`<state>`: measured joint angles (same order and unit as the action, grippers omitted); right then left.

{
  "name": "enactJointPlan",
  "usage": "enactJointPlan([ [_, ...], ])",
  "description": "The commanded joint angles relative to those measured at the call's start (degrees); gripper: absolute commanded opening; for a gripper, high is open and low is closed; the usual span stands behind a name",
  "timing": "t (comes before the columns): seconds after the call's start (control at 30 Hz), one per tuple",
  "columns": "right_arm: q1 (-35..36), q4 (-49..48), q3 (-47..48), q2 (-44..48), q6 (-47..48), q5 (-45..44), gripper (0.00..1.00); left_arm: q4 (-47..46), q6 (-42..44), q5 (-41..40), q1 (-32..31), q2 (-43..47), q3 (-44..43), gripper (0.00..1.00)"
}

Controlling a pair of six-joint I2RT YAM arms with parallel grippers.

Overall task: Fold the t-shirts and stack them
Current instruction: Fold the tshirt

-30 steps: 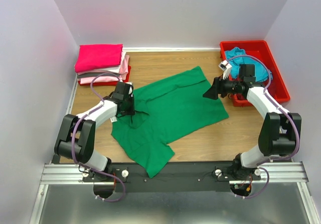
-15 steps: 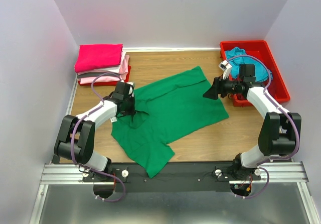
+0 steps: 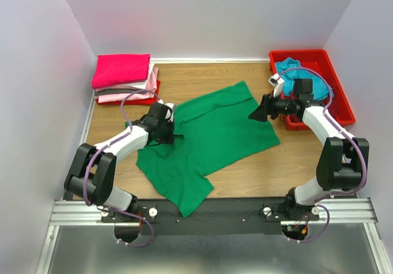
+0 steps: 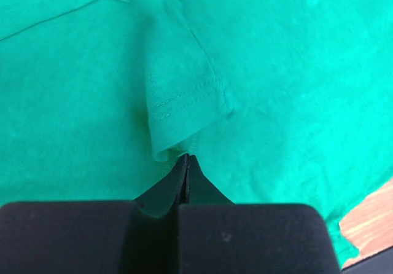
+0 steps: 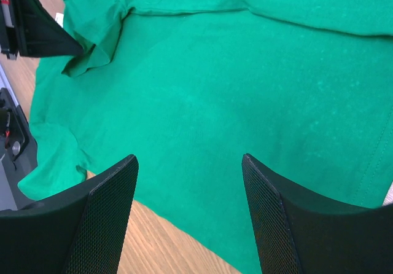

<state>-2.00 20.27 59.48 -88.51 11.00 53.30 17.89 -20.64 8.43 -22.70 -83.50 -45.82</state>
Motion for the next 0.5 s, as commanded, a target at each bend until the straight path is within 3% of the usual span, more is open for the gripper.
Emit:
enactJointPlan([
  [0.0,-0.64,0.82,-0.51,0.00,0.42,1.46,0.76,-1.10,-0.45,2.03,-1.47,-0.43,1.26,0.00],
  [0.1,-0.81,0.82,-0.51,0.00,0.42,1.55,0.76,-1.10,-0.54,2.03,-2.43,-1.48,1.17,0.03],
  [0.27,-0.90,1.00,-0.51,0.00,0.42,1.81,0.76,0.48,-0.80,0.63,-3.93,-1.66,0.56,0.26],
  [0.47,-0.99,1.00,-0.51,0.00,0.42,1.90,0.76,3.73,-2.64,-6.92,-4.20,3.43,-1.46,0.38],
])
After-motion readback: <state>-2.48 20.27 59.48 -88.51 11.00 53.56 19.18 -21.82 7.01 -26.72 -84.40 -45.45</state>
